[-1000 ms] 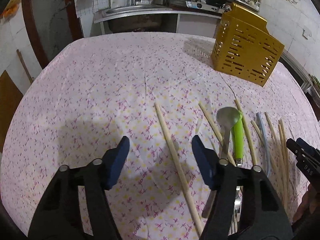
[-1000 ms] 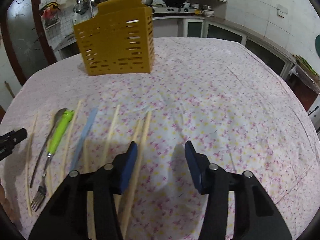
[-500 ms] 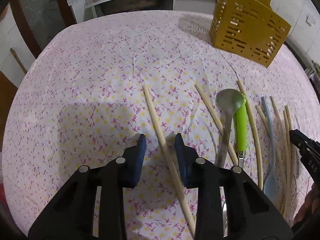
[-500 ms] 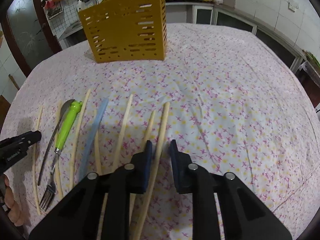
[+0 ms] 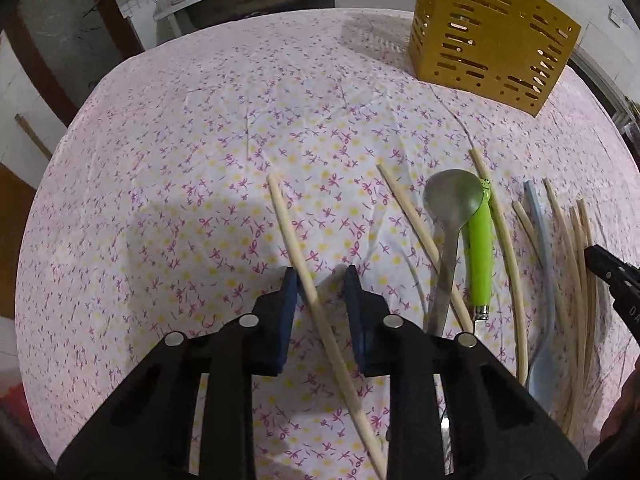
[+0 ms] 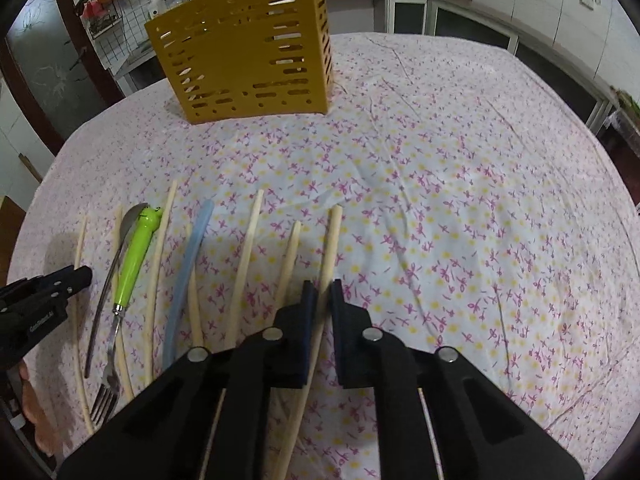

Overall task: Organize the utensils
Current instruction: 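Lower the left gripper onto a wooden chopstick and close on it, then lift the chopstick with the left gripper and drop it into the yellow holder, then open the left gripper and move it back over the utensils, then grasp the metal spoon by its handle with the left gripper while the right gripper grasps a chopstick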

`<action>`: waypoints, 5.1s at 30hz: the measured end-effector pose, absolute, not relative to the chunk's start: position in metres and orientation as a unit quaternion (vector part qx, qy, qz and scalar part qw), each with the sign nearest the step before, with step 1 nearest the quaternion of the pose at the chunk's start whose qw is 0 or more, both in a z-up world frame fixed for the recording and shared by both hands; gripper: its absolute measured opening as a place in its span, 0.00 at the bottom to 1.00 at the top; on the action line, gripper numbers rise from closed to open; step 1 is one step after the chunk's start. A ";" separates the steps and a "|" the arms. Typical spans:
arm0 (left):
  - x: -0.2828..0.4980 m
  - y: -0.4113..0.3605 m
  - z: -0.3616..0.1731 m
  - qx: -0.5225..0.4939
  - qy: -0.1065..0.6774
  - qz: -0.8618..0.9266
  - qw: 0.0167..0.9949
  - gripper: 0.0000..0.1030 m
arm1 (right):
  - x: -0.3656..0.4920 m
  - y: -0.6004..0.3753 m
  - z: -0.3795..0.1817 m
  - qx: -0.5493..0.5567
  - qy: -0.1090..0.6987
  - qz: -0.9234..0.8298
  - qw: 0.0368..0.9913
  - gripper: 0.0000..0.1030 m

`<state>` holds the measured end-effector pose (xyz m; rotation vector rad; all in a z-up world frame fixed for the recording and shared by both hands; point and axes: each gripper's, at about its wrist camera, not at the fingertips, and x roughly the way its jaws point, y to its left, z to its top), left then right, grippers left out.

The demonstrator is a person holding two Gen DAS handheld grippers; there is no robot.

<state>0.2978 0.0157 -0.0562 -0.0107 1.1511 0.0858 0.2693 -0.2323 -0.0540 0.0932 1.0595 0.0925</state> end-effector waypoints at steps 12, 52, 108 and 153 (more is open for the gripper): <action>0.311 0.004 -0.053 0.001 0.525 0.018 0.851 0.04 | 0.263 -0.238 -0.042 0.036 0.467 0.051 0.882 0.06; 0.366 -0.033 0.165 -0.090 0.049 -0.137 0.985 0.04 | 0.347 -0.247 0.155 0.071 0.010 0.062 0.995 0.06; 0.365 -0.004 0.076 -0.069 0.139 -0.090 0.984 0.85 | 0.337 -0.240 0.080 0.075 0.080 0.077 0.991 0.57; 0.306 -0.014 -0.052 -0.005 0.487 -0.069 0.871 0.37 | 0.272 -0.214 -0.059 0.032 0.475 0.035 0.879 0.26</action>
